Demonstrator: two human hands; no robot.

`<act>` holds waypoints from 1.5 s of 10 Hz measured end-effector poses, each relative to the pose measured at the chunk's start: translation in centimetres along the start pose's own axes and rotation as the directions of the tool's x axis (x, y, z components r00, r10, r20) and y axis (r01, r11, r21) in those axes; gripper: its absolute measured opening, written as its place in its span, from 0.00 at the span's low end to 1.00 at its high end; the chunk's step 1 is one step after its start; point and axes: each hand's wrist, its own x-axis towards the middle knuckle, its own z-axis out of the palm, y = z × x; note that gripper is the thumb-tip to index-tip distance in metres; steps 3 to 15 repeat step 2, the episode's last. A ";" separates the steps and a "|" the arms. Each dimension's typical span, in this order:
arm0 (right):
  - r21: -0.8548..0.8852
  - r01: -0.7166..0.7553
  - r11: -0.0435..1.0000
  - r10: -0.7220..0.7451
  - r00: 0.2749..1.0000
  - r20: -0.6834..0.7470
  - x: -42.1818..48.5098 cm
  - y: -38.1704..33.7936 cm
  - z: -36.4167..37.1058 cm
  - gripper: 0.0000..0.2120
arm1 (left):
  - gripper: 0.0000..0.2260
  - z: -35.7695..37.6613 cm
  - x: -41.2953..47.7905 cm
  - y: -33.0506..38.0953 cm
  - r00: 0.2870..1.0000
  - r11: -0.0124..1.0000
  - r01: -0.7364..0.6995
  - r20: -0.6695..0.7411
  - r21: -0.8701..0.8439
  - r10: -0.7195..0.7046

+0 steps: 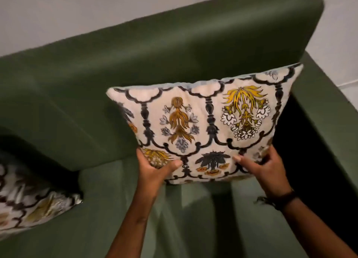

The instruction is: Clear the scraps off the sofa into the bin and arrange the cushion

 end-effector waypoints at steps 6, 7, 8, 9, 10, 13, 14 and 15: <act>-0.253 -0.037 0.967 0.026 0.998 -0.049 -0.4 -0.6 0.1 0.32 | 0.53 0.1 -2.1 -0.4 0.990 0.994 0.100 -0.106 0.042 -0.095; -0.253 -0.037 0.967 0.026 0.998 -0.049 -0.4 -0.6 0.1 0.32 | 0.53 0.1 -2.1 -0.4 0.990 0.994 0.100 -0.106 0.042 -0.095; -0.253 -0.037 0.967 0.026 0.998 -0.049 -0.4 -0.6 0.1 0.32 | 0.53 0.1 -2.1 -0.4 0.990 0.994 0.100 -0.106 0.042 -0.095; -0.253 -0.037 0.967 0.026 0.998 -0.049 -0.4 -0.6 0.1 0.32 | 0.53 0.1 -2.1 -0.4 0.990 0.994 0.100 -0.106 0.042 -0.095; -0.253 -0.037 0.967 0.026 0.998 -0.049 -0.4 -0.6 0.1 0.32 | 0.53 0.1 -2.1 -0.4 0.990 0.994 0.100 -0.106 0.042 -0.095; -0.253 -0.037 0.967 0.026 0.998 -0.049 -0.4 -0.6 0.1 0.32 | 0.53 0.1 -2.1 -0.4 0.990 0.994 0.100 -0.106 0.042 -0.095; -0.253 -0.037 0.967 0.026 0.998 -0.049 -0.4 -0.6 0.1 0.32 | 0.53 0.1 -2.1 -0.4 0.990 0.994 0.100 -0.106 0.042 -0.095; -0.253 -0.037 0.967 0.026 0.998 -0.049 -0.4 -0.6 0.1 0.32 | 0.53 0.1 -2.1 -0.4 0.990 0.994 0.100 -0.106 0.042 -0.095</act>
